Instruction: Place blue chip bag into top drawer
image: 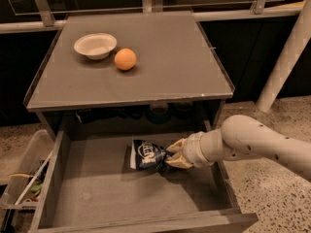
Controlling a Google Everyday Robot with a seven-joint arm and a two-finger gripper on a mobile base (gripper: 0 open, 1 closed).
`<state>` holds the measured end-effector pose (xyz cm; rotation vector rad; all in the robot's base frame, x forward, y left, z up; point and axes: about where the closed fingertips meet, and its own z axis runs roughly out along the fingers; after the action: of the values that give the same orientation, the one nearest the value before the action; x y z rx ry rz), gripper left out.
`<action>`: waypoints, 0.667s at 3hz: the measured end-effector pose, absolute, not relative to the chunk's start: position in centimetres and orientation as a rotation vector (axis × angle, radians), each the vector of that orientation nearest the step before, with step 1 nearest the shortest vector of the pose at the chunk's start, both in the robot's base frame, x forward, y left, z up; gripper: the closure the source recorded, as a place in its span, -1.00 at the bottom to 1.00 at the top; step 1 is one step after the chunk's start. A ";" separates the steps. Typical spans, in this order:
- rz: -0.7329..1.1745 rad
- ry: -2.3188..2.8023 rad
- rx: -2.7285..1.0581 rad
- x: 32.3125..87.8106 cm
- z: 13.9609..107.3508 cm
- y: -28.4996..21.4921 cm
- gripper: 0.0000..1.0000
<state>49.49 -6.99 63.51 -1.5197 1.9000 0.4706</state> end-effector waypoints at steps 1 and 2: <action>0.471 1.900 -1.520 49.5 63.5 -7.0 0.18; 0.471 1.900 -1.520 49.5 63.5 -7.0 -0.28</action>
Offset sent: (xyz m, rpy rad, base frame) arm 0.0000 0.0000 0.0000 0.0000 0.0000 0.0000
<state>49.49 -6.98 63.51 -1.5198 1.8999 0.4706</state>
